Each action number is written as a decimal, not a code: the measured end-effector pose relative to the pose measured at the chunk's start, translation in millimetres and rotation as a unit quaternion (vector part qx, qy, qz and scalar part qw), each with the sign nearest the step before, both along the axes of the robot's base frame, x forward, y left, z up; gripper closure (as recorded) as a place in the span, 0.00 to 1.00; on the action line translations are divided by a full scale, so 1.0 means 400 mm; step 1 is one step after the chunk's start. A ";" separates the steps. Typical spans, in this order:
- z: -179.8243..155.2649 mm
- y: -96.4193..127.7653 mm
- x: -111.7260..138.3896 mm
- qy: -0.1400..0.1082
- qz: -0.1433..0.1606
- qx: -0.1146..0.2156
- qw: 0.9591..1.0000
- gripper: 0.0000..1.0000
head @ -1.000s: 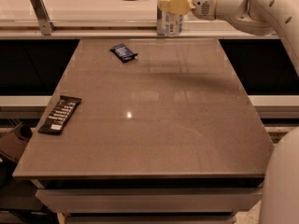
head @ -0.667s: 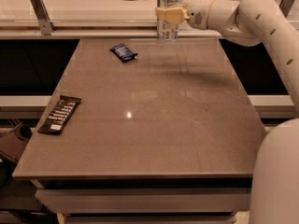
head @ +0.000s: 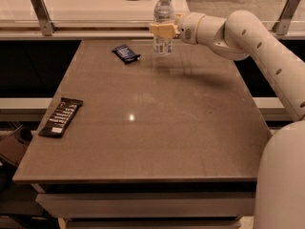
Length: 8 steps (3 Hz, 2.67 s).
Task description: Move blue plastic bottle near rxbar blueberry
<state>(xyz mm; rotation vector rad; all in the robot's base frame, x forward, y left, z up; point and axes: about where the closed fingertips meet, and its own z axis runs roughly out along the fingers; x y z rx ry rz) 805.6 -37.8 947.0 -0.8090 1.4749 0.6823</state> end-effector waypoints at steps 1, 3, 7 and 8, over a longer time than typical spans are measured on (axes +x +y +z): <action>-0.023 0.026 0.006 0.005 -0.011 -0.016 1.000 1.00; -0.088 0.052 0.012 0.021 -0.033 -0.032 0.999 1.00; -0.110 0.061 0.017 0.028 -0.039 -0.022 0.999 0.37; -0.109 0.061 0.017 0.028 -0.039 -0.022 0.999 0.12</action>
Offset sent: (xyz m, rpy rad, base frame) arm 0.0047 0.0184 -0.0396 -0.0931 0.0475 -0.0900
